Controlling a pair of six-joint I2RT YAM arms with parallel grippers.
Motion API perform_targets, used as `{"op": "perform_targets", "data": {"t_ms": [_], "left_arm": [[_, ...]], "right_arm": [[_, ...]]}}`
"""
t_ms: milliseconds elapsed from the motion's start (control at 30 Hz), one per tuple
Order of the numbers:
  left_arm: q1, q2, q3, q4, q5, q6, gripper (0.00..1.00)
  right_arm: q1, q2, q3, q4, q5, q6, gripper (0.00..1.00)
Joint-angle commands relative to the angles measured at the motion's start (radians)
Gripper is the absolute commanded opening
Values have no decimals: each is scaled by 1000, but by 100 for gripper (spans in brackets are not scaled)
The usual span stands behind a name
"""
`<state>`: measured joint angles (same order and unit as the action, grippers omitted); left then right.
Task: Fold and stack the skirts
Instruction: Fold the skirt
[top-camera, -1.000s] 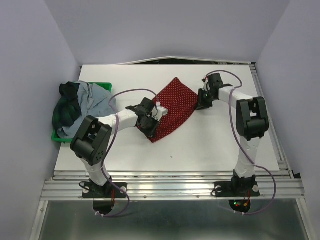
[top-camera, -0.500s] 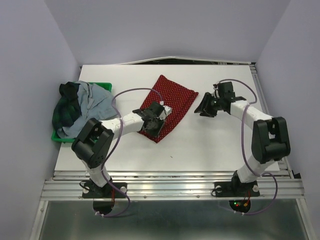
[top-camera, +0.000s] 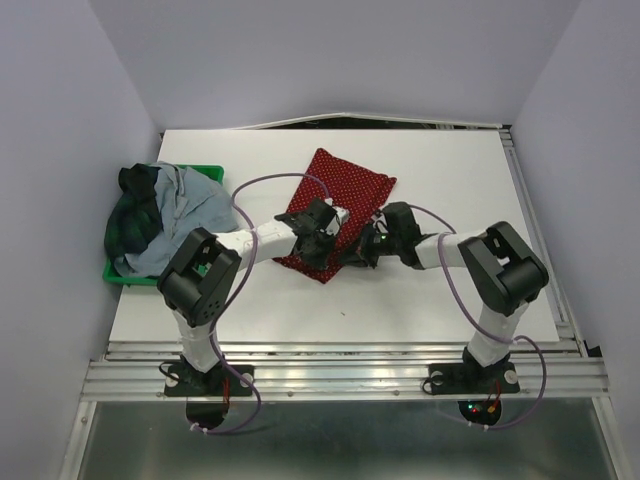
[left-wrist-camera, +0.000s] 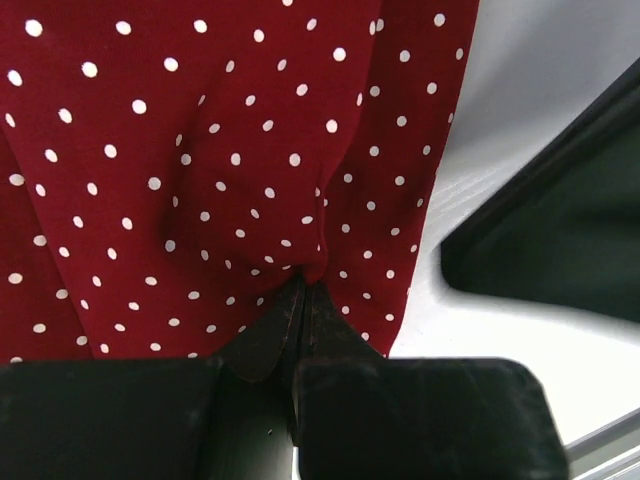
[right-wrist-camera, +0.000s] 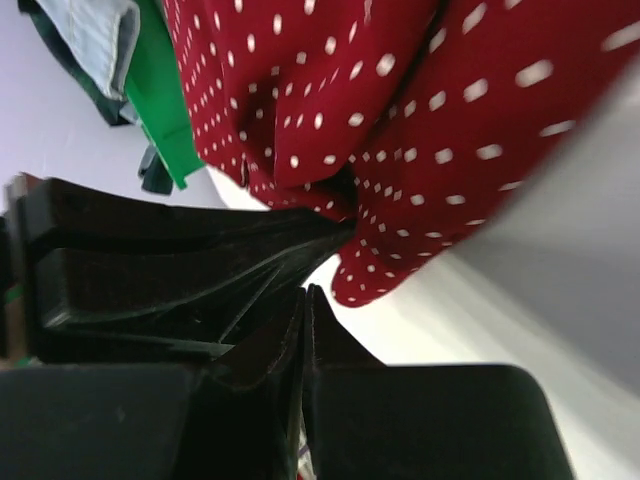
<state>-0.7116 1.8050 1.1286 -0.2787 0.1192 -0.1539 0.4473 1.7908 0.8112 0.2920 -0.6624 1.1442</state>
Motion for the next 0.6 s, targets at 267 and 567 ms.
{"op": "perform_targets", "data": {"t_ms": [267, 567], "left_arm": [[-2, -134, -29, -11, -82, 50, 0], [-11, -153, -15, -25, -7, 48, 0]], "right_arm": [[79, 119, 32, 156, 38, 108, 1], [97, 235, 66, 107, 106, 81, 1]]}}
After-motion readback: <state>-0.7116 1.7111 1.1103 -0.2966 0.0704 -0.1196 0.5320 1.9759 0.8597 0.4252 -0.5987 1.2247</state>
